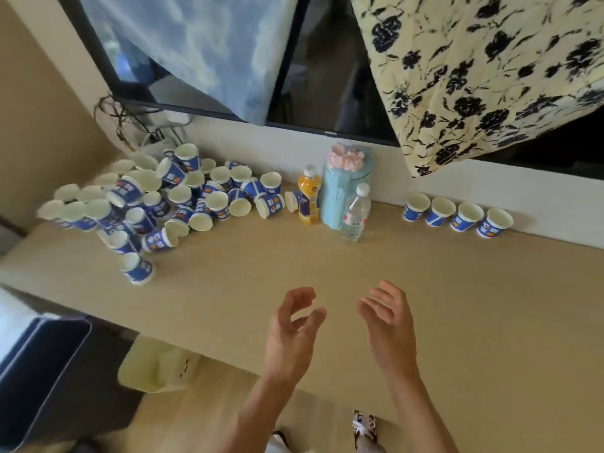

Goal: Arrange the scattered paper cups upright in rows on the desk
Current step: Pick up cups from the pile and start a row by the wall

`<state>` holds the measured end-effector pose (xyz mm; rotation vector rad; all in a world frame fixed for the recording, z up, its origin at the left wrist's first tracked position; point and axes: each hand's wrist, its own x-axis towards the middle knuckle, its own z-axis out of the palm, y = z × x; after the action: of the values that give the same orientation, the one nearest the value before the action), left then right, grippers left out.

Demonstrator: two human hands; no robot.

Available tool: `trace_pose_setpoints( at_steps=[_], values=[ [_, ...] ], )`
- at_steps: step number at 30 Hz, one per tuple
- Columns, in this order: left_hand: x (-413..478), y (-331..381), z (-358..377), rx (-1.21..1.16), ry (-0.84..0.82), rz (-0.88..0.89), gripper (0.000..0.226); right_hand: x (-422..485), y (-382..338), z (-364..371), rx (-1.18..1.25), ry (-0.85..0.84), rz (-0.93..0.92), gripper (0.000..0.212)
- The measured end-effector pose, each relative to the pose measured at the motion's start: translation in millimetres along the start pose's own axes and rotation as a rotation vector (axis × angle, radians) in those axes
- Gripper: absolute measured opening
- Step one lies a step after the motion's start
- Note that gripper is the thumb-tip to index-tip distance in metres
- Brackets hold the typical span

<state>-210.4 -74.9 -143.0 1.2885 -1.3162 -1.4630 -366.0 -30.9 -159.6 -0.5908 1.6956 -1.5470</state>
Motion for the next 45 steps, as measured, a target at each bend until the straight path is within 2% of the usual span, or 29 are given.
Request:
trace_pose_setpoints(
  at_steps=[7, 15, 22, 26, 29, 32, 34, 38, 41, 45],
  values=[
    [3, -6, -49, -0.022, 0.055, -0.008, 0.027, -30, 14, 40, -0.085, -0.108, 0.015, 0.047],
    [40, 3, -74, 0.008, 0.134, -0.001, 0.024, 14, 6, 99, -0.133, -0.243, 0.004, 0.047],
    [81, 3, -139, 0.053, 0.345, 0.022, 0.021, 37, 2, 169, -0.152, -0.398, -0.019, 0.043],
    [114, -3, -198, 0.091, 0.459, -0.01, 0.016, 43, 3, 189, -0.157, -0.37, -0.014, 0.036],
    [149, -14, -245, 0.136, 0.514, -0.126, 0.023, 54, 6, 209, -0.169, -0.324, 0.011, 0.034],
    [181, -34, -283, 0.314, 0.478, -0.2, 0.03, 58, 6, 230, -0.17, -0.261, 0.013, 0.032],
    [202, -45, -303, 0.467, 0.43, -0.17, 0.036, 57, 4, 248, -0.177, -0.244, -0.007, 0.032],
    [236, -64, -340, 0.825, 0.308, -0.199, 0.063, 53, 15, 296, -0.183, -0.254, 0.037, 0.032],
    [244, -80, -357, 1.054, 0.188, -0.112, 0.075, 40, 24, 324, -0.212, -0.275, 0.052, 0.031],
    [247, -100, -372, 1.16, 0.079, -0.057, 0.076, 30, 30, 349, -0.229, -0.276, 0.076, 0.03]
  ],
)
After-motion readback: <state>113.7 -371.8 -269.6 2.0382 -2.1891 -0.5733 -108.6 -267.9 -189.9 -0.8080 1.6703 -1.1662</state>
